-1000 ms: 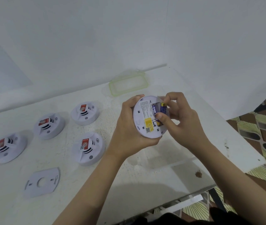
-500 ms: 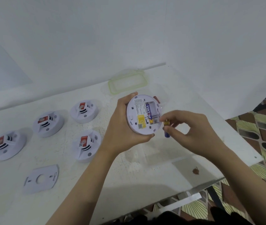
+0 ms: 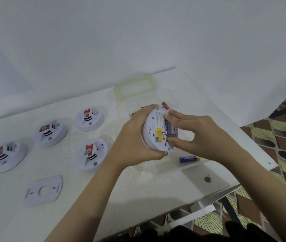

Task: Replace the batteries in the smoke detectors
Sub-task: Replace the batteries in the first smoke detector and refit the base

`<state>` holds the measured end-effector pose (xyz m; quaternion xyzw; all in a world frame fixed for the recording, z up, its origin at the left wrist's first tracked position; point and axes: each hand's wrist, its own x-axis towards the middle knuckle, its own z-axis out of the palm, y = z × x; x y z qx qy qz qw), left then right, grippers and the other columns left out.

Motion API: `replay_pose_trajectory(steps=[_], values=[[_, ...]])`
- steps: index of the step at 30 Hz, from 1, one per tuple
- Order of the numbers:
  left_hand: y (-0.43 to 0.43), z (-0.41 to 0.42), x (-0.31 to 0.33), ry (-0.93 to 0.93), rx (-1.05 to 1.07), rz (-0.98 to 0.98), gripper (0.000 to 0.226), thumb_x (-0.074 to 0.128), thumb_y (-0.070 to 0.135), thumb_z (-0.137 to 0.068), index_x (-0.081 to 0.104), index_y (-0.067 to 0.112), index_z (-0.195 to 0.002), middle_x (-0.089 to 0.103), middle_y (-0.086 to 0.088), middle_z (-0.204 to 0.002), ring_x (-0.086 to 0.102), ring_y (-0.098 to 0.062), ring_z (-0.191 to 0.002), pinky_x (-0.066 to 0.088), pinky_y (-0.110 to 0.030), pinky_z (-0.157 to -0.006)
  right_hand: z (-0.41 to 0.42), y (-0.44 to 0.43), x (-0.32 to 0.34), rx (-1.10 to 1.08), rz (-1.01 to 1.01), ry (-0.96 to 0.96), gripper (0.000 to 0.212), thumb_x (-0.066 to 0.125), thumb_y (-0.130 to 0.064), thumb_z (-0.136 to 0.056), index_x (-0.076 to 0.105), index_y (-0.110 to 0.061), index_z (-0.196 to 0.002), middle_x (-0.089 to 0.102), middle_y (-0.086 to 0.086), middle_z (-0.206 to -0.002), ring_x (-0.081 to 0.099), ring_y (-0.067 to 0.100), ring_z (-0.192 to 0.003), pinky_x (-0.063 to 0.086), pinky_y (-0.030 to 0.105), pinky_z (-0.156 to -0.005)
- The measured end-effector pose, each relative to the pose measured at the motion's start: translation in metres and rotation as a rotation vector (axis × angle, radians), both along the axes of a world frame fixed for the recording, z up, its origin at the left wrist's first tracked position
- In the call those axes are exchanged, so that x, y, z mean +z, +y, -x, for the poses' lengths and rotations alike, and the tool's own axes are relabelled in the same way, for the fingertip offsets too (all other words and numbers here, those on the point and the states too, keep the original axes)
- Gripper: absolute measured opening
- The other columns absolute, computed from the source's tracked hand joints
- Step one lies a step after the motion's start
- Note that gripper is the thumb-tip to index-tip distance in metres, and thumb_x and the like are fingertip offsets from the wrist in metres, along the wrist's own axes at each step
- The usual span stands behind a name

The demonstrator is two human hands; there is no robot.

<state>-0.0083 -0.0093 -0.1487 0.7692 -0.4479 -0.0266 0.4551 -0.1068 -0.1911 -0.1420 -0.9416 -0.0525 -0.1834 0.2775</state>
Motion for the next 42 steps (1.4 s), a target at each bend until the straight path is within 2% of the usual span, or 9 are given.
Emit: replay_pose_trajectory(steps=[6, 10, 19, 24, 27, 31, 35, 39, 42], values=[[0.002, 0.003, 0.005, 0.023, -0.018, 0.009, 0.094, 0.091, 0.012, -0.051, 0.045, 0.024, -0.132, 0.057, 0.015, -0.121, 0.055, 0.001, -0.109, 0.045, -0.01, -0.084, -0.001, 0.009, -0.001, -0.002, 0.197, -0.088, 0.052, 0.066, -0.032, -0.071, 0.066, -0.006, -0.116, 0.063, 0.016, -0.122, 0.071, 0.029, -0.08, 0.055, 0.029, -0.064], [0.002, 0.004, 0.006, 0.069, -0.024, 0.034, 0.089, 0.088, 0.015, -0.05, 0.049, 0.02, -0.13, 0.061, 0.008, -0.117, 0.06, -0.01, -0.108, 0.052, -0.019, -0.083, -0.001, 0.011, 0.001, 0.061, 0.273, -0.125, 0.042, 0.06, -0.03, -0.072, 0.072, -0.002, -0.1, 0.071, 0.016, -0.104, 0.061, 0.025, -0.049, 0.043, 0.018, -0.049], [0.006, 0.004, 0.006, 0.079, -0.012, 0.045, 0.091, 0.087, 0.028, -0.049, 0.048, 0.019, -0.132, 0.061, 0.006, -0.119, 0.06, -0.013, -0.11, 0.054, -0.026, -0.087, 0.002, 0.013, -0.006, 0.085, 0.224, -0.107, 0.045, 0.049, -0.03, -0.078, 0.07, -0.005, -0.109, 0.067, 0.014, -0.116, 0.071, 0.025, -0.069, 0.055, 0.029, -0.052], [0.009, 0.001, 0.004, 0.094, 0.007, 0.052, 0.092, 0.085, 0.031, -0.049, 0.047, 0.023, -0.133, 0.061, 0.008, -0.121, 0.061, -0.014, -0.111, 0.055, -0.027, -0.088, 0.004, 0.01, -0.008, 0.059, 0.045, -0.075, 0.049, 0.046, -0.036, -0.084, 0.062, -0.012, -0.123, 0.06, 0.004, -0.128, 0.055, 0.006, -0.118, 0.055, 0.028, -0.083], [0.01, 0.0, 0.004, 0.093, 0.017, 0.062, 0.094, 0.087, 0.027, -0.05, 0.046, 0.021, -0.134, 0.061, 0.008, -0.122, 0.061, -0.016, -0.111, 0.055, -0.028, -0.087, 0.006, 0.007, -0.008, 0.11, -0.165, -0.053, 0.047, 0.056, -0.041, -0.085, 0.063, -0.015, -0.122, 0.057, -0.006, -0.128, 0.042, -0.003, -0.129, 0.045, 0.019, -0.098], [0.009, 0.001, 0.002, 0.086, 0.024, 0.053, 0.094, 0.089, 0.018, -0.05, 0.046, 0.021, -0.133, 0.06, 0.012, -0.121, 0.06, -0.011, -0.112, 0.055, -0.028, -0.087, 0.005, 0.01, -0.011, 0.066, -0.278, -0.006, 0.052, 0.066, -0.049, -0.078, 0.065, -0.019, -0.119, 0.054, -0.003, -0.134, 0.044, -0.005, -0.126, 0.043, 0.015, -0.097], [0.006, 0.0, -0.004, 0.118, 0.021, 0.063, 0.092, 0.09, 0.018, -0.048, 0.04, 0.03, -0.123, 0.055, 0.021, -0.117, 0.059, -0.005, -0.109, 0.054, -0.022, -0.083, 0.003, 0.013, -0.018, -0.025, -0.293, -0.134, 0.03, 0.066, -0.024, -0.081, 0.07, -0.019, -0.11, 0.058, -0.009, -0.126, 0.052, -0.009, -0.114, 0.046, 0.01, -0.09], [0.008, -0.007, -0.011, 0.15, 0.064, 0.099, 0.093, 0.089, 0.027, -0.047, 0.033, 0.036, -0.121, 0.049, 0.026, -0.115, 0.055, -0.001, -0.11, 0.05, -0.019, -0.086, 0.009, 0.01, -0.021, -0.115, -0.406, -0.159, 0.022, 0.061, -0.007, -0.083, 0.07, -0.019, -0.1, 0.069, -0.01, -0.102, 0.065, 0.004, -0.089, 0.05, 0.011, -0.076], [0.012, -0.015, -0.018, 0.157, 0.137, 0.122, 0.109, 0.095, 0.015, -0.048, 0.029, 0.029, -0.133, 0.047, 0.022, -0.12, 0.05, 0.008, -0.113, 0.044, -0.01, -0.091, 0.015, 0.004, -0.021, -0.085, -0.365, -0.067, 0.021, 0.06, -0.004, -0.082, 0.069, -0.019, -0.092, 0.065, -0.015, -0.081, 0.06, 0.011, -0.071, 0.045, 0.011, -0.065]])
